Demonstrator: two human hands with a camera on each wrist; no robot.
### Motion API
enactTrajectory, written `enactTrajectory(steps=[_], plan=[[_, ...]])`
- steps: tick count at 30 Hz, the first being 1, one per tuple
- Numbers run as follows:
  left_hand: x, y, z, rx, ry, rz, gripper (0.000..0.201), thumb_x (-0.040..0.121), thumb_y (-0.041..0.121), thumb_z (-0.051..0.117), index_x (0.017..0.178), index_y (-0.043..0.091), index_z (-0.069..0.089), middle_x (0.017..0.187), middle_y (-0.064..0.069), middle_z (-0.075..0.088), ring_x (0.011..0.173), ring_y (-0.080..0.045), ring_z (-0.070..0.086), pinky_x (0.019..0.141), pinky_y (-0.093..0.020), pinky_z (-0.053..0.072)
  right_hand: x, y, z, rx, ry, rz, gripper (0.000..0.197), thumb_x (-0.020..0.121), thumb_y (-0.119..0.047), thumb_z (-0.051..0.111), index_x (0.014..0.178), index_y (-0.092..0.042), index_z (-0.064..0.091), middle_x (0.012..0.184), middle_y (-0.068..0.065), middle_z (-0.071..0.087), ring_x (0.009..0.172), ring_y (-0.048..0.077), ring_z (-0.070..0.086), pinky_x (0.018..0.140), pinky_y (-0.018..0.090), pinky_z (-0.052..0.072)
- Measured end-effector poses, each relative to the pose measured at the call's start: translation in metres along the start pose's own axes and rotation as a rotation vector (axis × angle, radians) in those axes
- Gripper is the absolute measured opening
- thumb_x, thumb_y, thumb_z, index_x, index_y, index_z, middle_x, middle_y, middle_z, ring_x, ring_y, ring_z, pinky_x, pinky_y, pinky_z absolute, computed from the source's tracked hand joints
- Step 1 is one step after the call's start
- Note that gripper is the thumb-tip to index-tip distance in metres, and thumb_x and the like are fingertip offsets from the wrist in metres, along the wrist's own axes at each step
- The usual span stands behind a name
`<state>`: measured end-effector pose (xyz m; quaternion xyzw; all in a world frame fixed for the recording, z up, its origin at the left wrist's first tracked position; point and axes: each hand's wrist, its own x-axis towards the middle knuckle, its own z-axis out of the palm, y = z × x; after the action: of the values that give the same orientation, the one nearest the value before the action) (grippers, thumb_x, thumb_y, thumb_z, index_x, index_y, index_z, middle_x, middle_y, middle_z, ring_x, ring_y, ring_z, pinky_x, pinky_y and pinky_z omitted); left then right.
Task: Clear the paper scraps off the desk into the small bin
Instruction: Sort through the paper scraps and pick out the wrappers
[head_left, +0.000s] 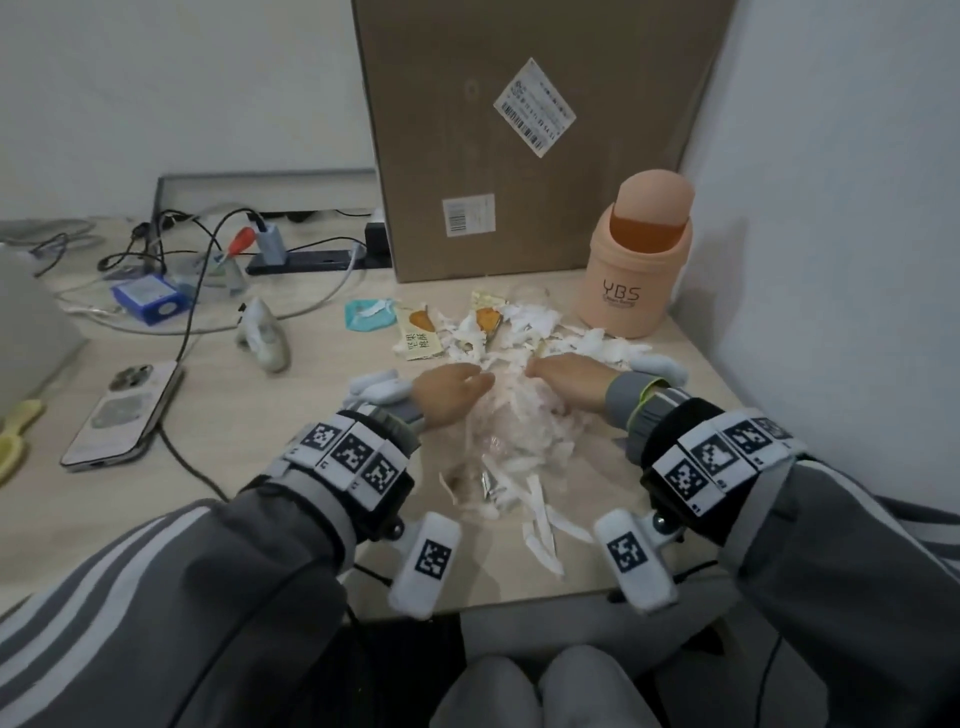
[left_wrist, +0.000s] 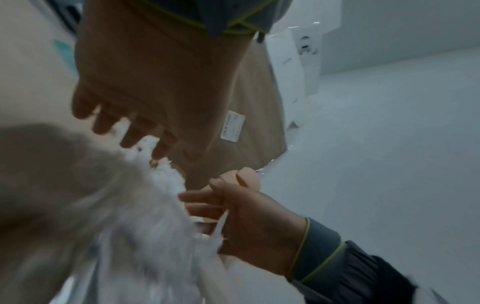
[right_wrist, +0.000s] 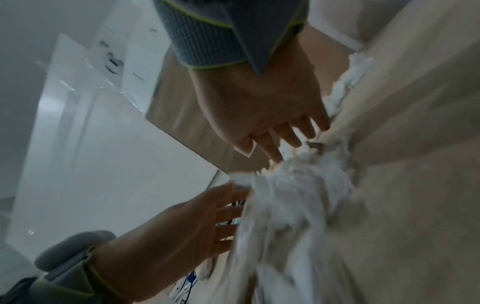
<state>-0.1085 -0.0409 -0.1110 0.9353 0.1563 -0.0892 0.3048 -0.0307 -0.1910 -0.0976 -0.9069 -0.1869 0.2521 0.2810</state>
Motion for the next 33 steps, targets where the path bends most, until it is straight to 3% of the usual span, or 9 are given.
enactTrajectory(steps=[4,7,9,12,15,17,22,27,33], plan=[[0.027,-0.007,-0.038,0.122,0.159,-0.052,0.034,0.108,0.038,0.031,0.106,0.017,0.057,0.104,-0.007,0.055,0.094,-0.022,0.051,0.078,-0.029,0.039,0.018,-0.011,-0.034,-0.234,0.191,-0.024,0.040,0.097,-0.032,0.036,0.121,-0.008,0.057,0.127,0.013,0.057,0.109,0.030,0.053,0.082,0.030,0.039],[0.062,-0.024,-0.057,0.061,0.201,-0.119,0.037,0.106,0.037,0.039,0.133,0.014,0.053,0.133,-0.016,0.054,0.123,-0.030,0.051,0.102,-0.036,0.037,0.047,-0.016,-0.042,-0.302,0.163,0.001,0.047,0.094,-0.033,0.043,0.137,-0.018,0.042,0.140,0.010,0.044,0.121,0.029,0.048,0.083,0.028,0.037],[0.084,-0.038,-0.065,0.062,0.194,-0.203,0.057,0.104,0.044,0.042,0.154,0.017,0.034,0.159,-0.016,0.031,0.146,-0.034,0.032,0.118,-0.044,0.026,0.070,-0.020,-0.039,-0.358,0.113,0.022,0.055,0.093,-0.035,0.043,0.144,-0.019,0.031,0.147,0.011,0.035,0.128,0.031,0.042,0.094,0.032,0.040],[0.114,-0.057,-0.077,0.123,0.168,-0.351,0.069,0.099,0.062,0.033,0.159,0.030,0.019,0.168,-0.008,0.008,0.153,-0.034,0.014,0.121,-0.055,0.016,0.098,-0.025,-0.037,-0.423,0.052,0.059,0.061,0.094,-0.038,0.041,0.148,-0.017,0.021,0.152,0.011,0.028,0.134,0.032,0.036,0.102,0.036,0.038],[0.129,-0.063,-0.078,0.127,0.115,-0.359,0.060,0.104,0.048,0.033,0.156,0.019,0.027,0.163,-0.013,0.024,0.150,-0.034,0.024,0.121,-0.050,0.020,0.110,-0.025,-0.033,-0.449,-0.068,0.078,0.062,0.095,-0.041,0.040,0.148,-0.016,0.020,0.154,0.007,0.026,0.137,0.029,0.033,0.105,0.035,0.034],[0.131,-0.056,-0.070,0.081,0.039,-0.258,0.045,0.109,0.031,0.031,0.143,0.005,0.045,0.147,-0.015,0.045,0.136,-0.033,0.043,0.111,-0.042,0.032,0.114,-0.023,-0.030,-0.494,-0.140,0.052,0.060,0.096,-0.042,0.039,0.146,-0.012,0.027,0.153,0.007,0.028,0.137,0.027,0.034,0.107,0.035,0.033],[0.118,-0.027,-0.051,-0.132,-0.035,-0.185,0.029,0.109,0.029,0.030,0.089,0.020,0.049,0.105,-0.011,0.054,0.101,-0.018,0.041,0.085,-0.027,0.033,0.101,-0.022,-0.031,-0.513,-0.224,-0.043,0.053,0.098,-0.041,0.037,0.139,-0.009,0.041,0.146,0.008,0.040,0.131,0.026,0.041,0.109,0.037,0.034],[0.106,-0.010,-0.043,-0.156,-0.070,-0.088,0.041,0.107,0.041,0.037,0.134,0.019,0.059,0.142,-0.008,0.055,0.120,-0.023,0.054,0.096,-0.027,0.038,0.087,-0.022,-0.040,-0.434,-0.181,-0.081,0.042,0.095,-0.037,0.044,0.130,-0.016,0.055,0.138,0.002,0.051,0.121,0.023,0.050,0.103,0.034,0.040],[0.088,-0.031,-0.055,-0.198,0.229,-0.125,0.035,0.105,0.024,0.046,0.134,0.012,0.063,0.140,-0.007,0.060,0.111,-0.021,0.057,0.087,-0.027,0.040,0.066,-0.016,-0.052,-0.359,0.121,-0.099,0.030,0.091,-0.025,0.050,0.111,-0.013,0.068,0.122,0.007,0.064,0.109,0.028,0.059,0.084,0.030,0.048]])
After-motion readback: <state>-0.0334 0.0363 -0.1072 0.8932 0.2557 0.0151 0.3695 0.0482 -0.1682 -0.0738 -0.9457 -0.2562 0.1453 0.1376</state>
